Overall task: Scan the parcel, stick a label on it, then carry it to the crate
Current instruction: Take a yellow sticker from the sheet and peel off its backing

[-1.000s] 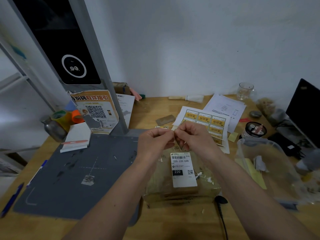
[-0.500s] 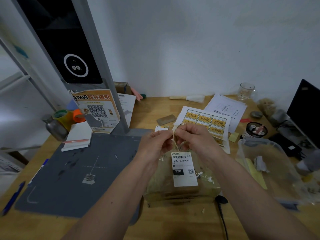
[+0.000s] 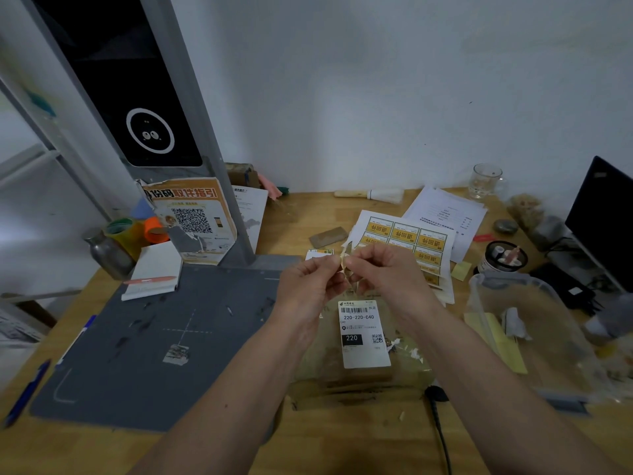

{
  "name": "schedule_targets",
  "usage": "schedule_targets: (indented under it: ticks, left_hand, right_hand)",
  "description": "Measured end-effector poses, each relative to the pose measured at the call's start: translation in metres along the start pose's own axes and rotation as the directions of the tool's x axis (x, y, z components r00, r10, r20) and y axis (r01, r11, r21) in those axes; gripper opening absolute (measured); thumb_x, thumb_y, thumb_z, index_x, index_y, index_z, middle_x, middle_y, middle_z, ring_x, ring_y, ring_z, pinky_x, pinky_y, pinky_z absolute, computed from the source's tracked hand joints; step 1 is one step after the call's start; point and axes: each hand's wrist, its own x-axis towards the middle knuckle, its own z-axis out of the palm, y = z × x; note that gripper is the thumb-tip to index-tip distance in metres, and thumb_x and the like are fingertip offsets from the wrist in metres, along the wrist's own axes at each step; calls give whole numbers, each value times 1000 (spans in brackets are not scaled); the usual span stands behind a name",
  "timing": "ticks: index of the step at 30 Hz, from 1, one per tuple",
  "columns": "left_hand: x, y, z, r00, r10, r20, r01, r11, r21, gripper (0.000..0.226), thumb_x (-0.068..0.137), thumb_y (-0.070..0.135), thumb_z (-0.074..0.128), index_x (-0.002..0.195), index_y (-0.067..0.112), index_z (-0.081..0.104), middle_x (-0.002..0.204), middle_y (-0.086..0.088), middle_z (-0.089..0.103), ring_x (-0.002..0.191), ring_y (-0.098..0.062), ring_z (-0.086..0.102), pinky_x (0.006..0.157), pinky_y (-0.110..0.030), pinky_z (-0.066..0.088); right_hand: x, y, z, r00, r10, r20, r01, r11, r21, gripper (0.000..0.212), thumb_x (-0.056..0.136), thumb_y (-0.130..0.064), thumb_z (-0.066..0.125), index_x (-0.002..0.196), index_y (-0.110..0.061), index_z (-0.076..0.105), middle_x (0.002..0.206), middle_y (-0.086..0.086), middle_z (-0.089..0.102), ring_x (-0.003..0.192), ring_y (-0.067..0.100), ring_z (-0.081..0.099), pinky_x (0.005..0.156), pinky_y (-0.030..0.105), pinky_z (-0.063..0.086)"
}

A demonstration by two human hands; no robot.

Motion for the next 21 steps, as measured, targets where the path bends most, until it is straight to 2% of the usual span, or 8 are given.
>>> schedule_targets:
  ticks: [5, 10, 13, 16, 18, 21]
  left_hand:
    - [0, 0, -1, 1000, -8, -29, 9, 999, 36, 9, 85, 14, 67, 80, 9, 72, 63, 0, 66, 56, -5, 61, 58, -20, 53]
    - [4, -1, -4, 998, -23, -53, 25, 999, 37, 12, 86, 16, 67, 90, 6, 72, 73, -2, 68, 62, -6, 61, 65, -24, 53]
    - [3, -1, -4, 1000, -5, -4, 5, 999, 35, 17, 85, 19, 67, 91, 4, 73, 83, -9, 72, 72, -13, 67, 75, -28, 55]
    - [-2, -3, -4, 998, 45, 48, -49, 995, 82, 19, 81, 24, 71, 88, 7, 75, 95, -15, 74, 90, -23, 71, 84, -30, 55]
    - [-4, -6, -5, 996, 74, 53, -79, 992, 94, 21, 78, 18, 74, 93, 4, 74, 100, -18, 73, 92, -25, 70, 82, -29, 56]
    - [-5, -6, -7, 997, 65, 45, -68, 994, 82, 24, 78, 13, 73, 98, 1, 72, 99, -20, 72, 87, -25, 71, 74, -27, 57]
  right_hand:
    - [0, 1, -2, 1000, -4, -18, 3, 999, -50, 14, 80, -12, 71, 68, -17, 72, 60, 1, 66, 56, 12, 58, 53, 21, 50]
    - [3, 0, -4, 1000, 19, -6, -19, 997, -69, 12, 82, -14, 69, 71, -14, 72, 67, 10, 68, 64, 22, 62, 66, 35, 53]
    - [3, -1, -3, 1000, 26, -6, -26, 997, -66, 11, 83, -15, 69, 73, -14, 74, 68, 11, 70, 63, 19, 63, 64, 31, 53]
    - [3, -3, -3, 1000, 22, 8, -22, 999, -44, 15, 84, -14, 68, 69, -16, 73, 61, 3, 70, 55, 12, 63, 53, 21, 51]
    - [4, -4, -4, 1000, 23, 15, -23, 999, -34, 14, 84, -13, 67, 71, -13, 73, 60, 2, 70, 53, 11, 63, 51, 19, 50]
    - [6, -5, -5, 999, 35, 16, -34, 998, -58, 12, 83, -15, 68, 74, -9, 73, 65, 10, 68, 56, 14, 61, 53, 20, 50]
